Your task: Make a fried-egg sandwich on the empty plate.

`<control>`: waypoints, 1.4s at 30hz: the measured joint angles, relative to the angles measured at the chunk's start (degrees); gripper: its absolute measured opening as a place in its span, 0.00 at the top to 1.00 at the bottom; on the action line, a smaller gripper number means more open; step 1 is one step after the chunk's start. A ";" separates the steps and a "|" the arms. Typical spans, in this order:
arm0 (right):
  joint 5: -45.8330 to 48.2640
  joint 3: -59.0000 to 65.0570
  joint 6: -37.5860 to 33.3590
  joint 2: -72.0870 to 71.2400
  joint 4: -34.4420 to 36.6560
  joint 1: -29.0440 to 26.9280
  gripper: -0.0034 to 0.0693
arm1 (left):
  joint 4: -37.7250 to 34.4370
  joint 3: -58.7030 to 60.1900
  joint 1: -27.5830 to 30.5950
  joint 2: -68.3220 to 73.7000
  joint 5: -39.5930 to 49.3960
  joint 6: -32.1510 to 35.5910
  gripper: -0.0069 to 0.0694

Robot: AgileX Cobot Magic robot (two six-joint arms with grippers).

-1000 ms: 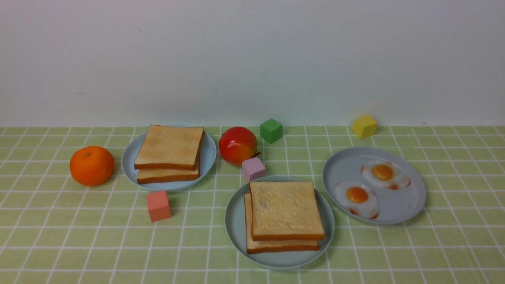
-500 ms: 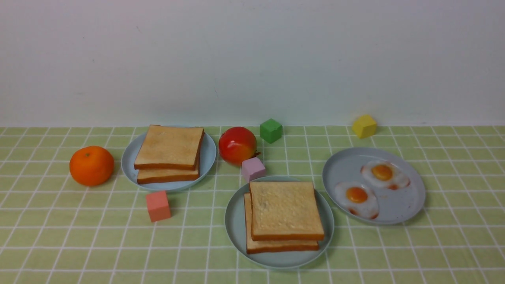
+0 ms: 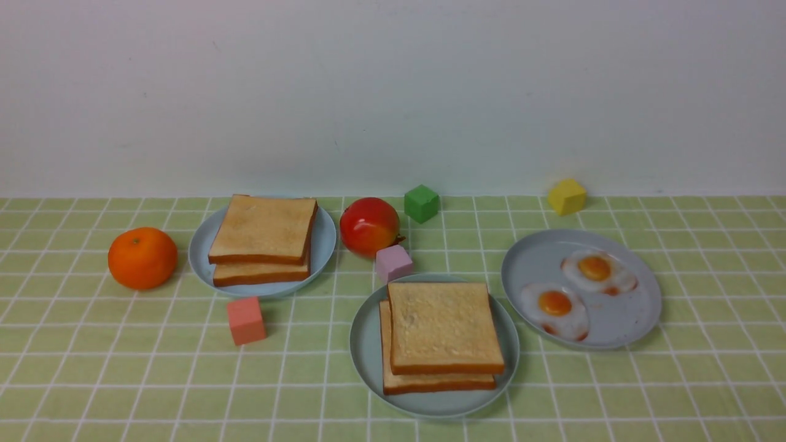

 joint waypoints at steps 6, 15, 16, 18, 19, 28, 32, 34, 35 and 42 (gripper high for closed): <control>-2.17 1.39 -0.11 -0.05 -0.94 -2.54 0.82 | 0.00 0.00 0.00 0.00 -0.03 0.00 0.88; -2.34 1.45 -0.11 -0.05 -1.46 -2.57 0.81 | 0.00 0.00 0.00 0.00 -0.03 0.00 0.87; -2.38 1.45 -0.11 -0.05 -1.46 -2.57 0.81 | 0.00 0.00 0.00 0.00 -0.03 0.00 0.86; -2.38 1.45 -0.11 -0.05 -1.46 -2.57 0.81 | 0.00 0.00 0.00 0.00 -0.03 0.00 0.86; -2.38 1.45 -0.11 -0.05 -1.52 -2.57 0.81 | 0.04 0.00 0.00 0.00 -0.03 0.00 0.86; -2.38 1.45 -0.13 -0.05 -1.59 -2.57 0.79 | 0.04 0.00 0.00 0.00 -0.03 0.00 0.86; -2.38 1.45 -0.13 -0.05 -1.54 -2.68 0.79 | 0.04 0.00 0.00 0.00 -0.03 0.00 0.85; -2.38 1.45 -0.13 -0.05 -1.54 -2.68 0.79 | 0.04 0.00 0.00 0.00 -0.03 0.00 0.85; -2.38 1.45 -0.13 -0.05 -1.54 -2.68 0.78 | 0.04 0.00 0.00 0.00 -0.03 0.00 0.84; -2.41 1.45 -0.13 -0.05 -1.54 -2.68 0.78 | 0.04 0.00 0.00 0.00 -0.03 0.00 0.83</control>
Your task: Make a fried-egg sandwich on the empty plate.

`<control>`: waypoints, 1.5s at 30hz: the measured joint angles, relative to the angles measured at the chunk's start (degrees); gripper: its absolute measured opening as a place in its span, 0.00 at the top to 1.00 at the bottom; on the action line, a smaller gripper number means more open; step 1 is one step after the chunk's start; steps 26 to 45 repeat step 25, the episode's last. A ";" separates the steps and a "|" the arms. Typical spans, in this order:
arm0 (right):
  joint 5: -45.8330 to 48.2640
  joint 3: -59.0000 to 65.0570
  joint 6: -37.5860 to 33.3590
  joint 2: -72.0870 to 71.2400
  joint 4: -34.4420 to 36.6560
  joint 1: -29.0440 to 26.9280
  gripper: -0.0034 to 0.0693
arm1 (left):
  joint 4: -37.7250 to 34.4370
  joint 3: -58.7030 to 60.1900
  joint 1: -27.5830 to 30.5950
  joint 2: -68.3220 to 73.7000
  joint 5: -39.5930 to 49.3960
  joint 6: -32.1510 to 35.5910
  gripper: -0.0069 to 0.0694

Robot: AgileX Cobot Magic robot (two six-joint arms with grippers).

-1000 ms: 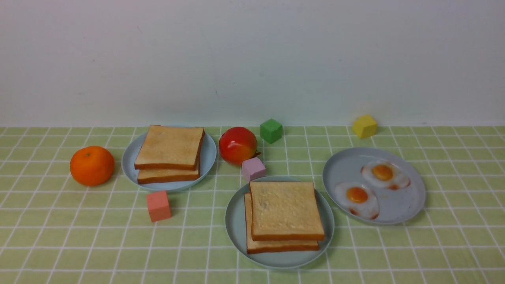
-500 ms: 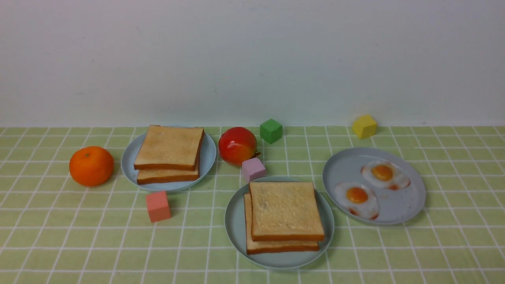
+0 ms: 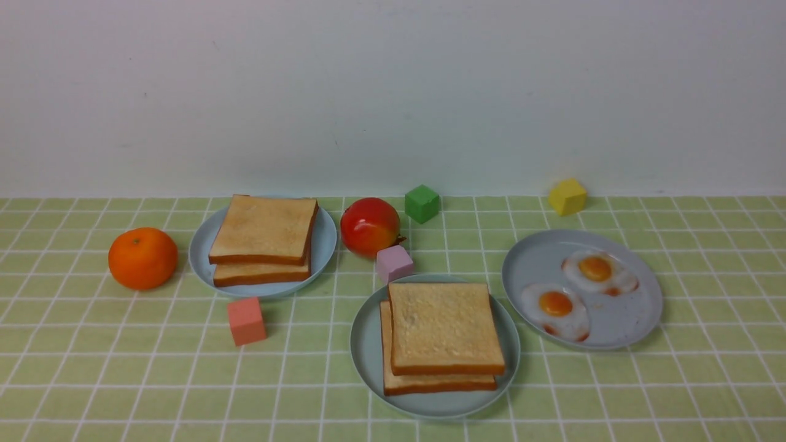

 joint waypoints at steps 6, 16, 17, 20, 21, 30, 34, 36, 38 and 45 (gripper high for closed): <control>0.00 0.00 -0.05 0.00 0.00 0.00 0.77 | 0.00 0.00 0.00 0.00 0.00 0.00 0.83; -0.05 0.00 -0.05 0.00 0.00 0.00 0.75 | 0.00 0.00 0.00 0.00 0.00 0.00 0.81; -0.05 0.00 -0.05 0.00 0.00 0.00 0.75 | 0.00 0.00 0.00 0.00 0.00 0.00 0.81; -0.05 0.00 -0.05 0.00 0.00 0.00 0.74 | 0.00 0.00 0.00 0.00 0.00 0.00 0.81; -0.05 0.00 -0.05 0.00 0.00 0.00 0.74 | 0.00 0.00 0.00 0.00 0.00 0.00 0.81; -0.05 0.00 -0.05 0.00 0.00 0.00 0.74 | 0.00 0.00 0.00 0.00 0.00 0.00 0.80; -0.05 0.00 -0.05 0.00 0.00 0.00 0.74 | 0.00 0.00 0.00 0.00 0.00 0.00 0.80; -0.05 0.00 -0.05 0.00 0.00 0.00 0.74 | 0.00 0.00 0.00 0.00 0.00 0.00 0.80; -0.05 0.00 -0.05 0.00 0.00 0.00 0.74 | 0.00 0.00 0.00 0.00 0.00 0.00 0.80; -0.05 0.00 -0.05 0.00 0.00 0.00 0.74 | 0.00 0.00 0.00 0.00 0.00 0.00 0.80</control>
